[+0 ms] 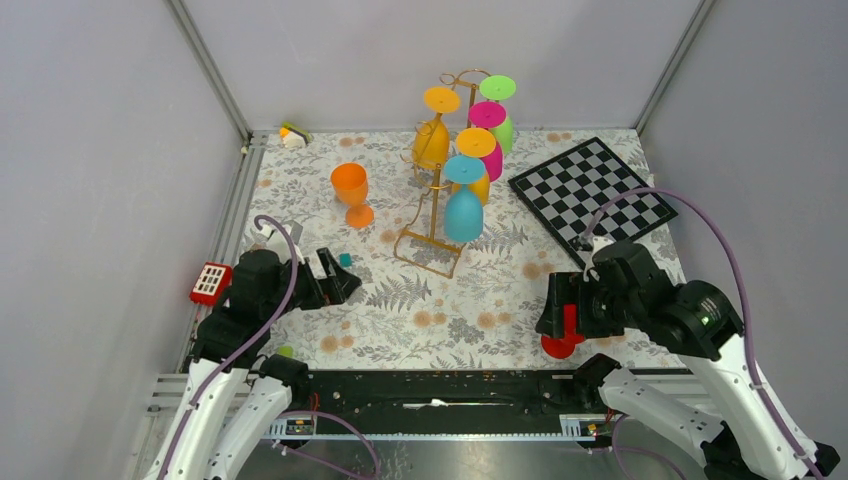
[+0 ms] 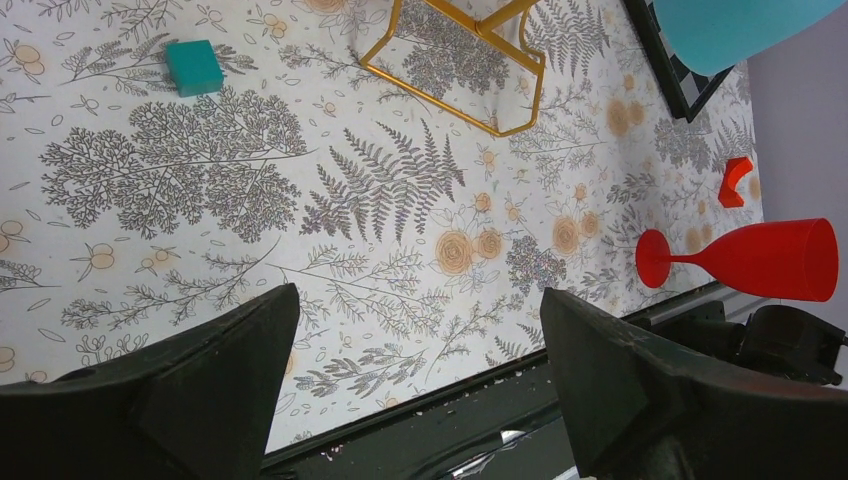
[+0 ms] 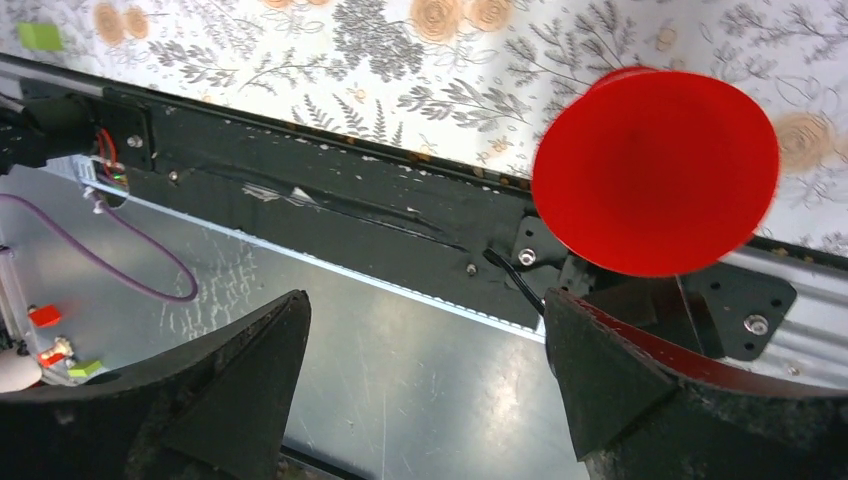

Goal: Place the wine glass upside down on the wine glass rack
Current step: Pick up the wine glass at the center of the board.

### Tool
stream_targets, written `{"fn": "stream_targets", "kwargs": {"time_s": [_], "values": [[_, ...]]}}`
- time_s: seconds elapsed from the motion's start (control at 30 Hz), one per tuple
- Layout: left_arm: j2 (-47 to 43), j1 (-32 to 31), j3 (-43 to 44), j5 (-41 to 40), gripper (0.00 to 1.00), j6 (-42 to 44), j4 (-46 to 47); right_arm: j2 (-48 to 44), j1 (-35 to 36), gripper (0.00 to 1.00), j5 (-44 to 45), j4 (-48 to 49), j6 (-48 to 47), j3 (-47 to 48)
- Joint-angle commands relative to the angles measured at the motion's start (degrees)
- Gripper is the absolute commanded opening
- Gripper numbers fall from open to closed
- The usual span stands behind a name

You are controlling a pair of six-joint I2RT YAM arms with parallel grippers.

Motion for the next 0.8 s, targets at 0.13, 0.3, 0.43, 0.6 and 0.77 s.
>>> {"fn": "stream_targets", "kwargs": {"time_s": [0.13, 0.3, 0.43, 0.6, 0.77], "values": [[-2.04, 0.28, -0.82, 0.95, 0.99, 0.03, 1.59, -0.63, 0.29, 0.89, 8.95, -7.48, 2.61, 0.34], [-3.01, 0.30, -1.46, 0.91, 0.99, -0.70, 1.60, 0.32, 0.30, 0.84, 12.15, -8.88, 2.02, -0.88], [-2.93, 0.28, -1.28, 0.94, 0.99, -0.30, 1.42, 1.15, 0.30, 0.81, 10.97, -5.09, 1.38, -3.46], [-2.67, 0.28, -1.26, 1.63, 0.99, 0.41, 1.12, 4.20, 0.28, 0.73, 9.20, 2.12, 0.13, -4.23], [-3.45, 0.28, -1.38, 1.55, 0.99, 0.29, 1.26, 9.61, 0.32, 0.69, 11.36, 4.34, -2.87, -4.85]]}}
